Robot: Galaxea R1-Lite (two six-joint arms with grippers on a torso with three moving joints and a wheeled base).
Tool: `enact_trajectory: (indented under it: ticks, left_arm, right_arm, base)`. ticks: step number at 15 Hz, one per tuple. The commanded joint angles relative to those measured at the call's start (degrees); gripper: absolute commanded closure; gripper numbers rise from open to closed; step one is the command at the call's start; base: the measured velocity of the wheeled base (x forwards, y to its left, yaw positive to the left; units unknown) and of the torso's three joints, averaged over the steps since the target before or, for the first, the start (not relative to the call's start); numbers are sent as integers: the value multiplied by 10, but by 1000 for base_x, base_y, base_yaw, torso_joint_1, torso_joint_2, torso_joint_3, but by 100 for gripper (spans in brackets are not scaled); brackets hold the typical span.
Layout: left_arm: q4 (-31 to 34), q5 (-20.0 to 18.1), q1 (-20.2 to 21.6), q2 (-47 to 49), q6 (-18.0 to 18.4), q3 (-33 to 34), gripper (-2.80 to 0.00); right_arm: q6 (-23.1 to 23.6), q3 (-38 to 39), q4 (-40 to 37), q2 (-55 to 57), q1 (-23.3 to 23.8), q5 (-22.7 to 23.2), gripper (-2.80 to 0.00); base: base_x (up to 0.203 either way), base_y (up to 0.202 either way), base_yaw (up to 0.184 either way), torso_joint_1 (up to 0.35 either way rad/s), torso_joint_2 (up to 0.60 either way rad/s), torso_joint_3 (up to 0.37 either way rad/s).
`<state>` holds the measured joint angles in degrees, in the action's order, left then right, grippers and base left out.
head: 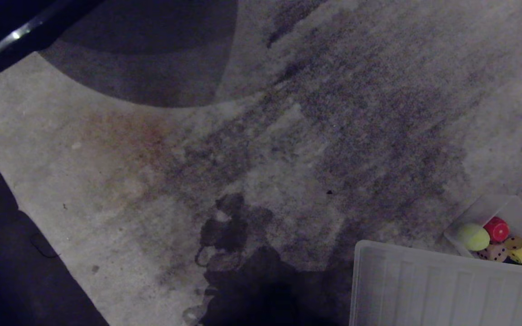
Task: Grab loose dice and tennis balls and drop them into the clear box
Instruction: Close the lid
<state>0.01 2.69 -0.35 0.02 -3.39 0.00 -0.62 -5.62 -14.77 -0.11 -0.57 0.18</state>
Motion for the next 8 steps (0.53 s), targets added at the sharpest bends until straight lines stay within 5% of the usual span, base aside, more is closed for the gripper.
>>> enact_trajectory:
  ticks: [1, 6, 8]
  left_arm:
    - [0, 0, 0, 1, 0, 1, 0]
    - [0, 0, 0, 1, -2, 1, 0]
    - [0, 0, 0, 1, -1, 1, 0]
  right_arm:
    - [0, 0, -1, 1, 0, 1, 0]
    - [0, 0, -1, 1, 0, 0, 0]
    - [0, 0, -1, 1, 0, 0, 0]
  base:
    - [-177, 0, -2, 2, 2, 7]
    - [-176, 0, 0, 1, 1, 3]
    - [-46, 0, 2, 1, -1, 1]
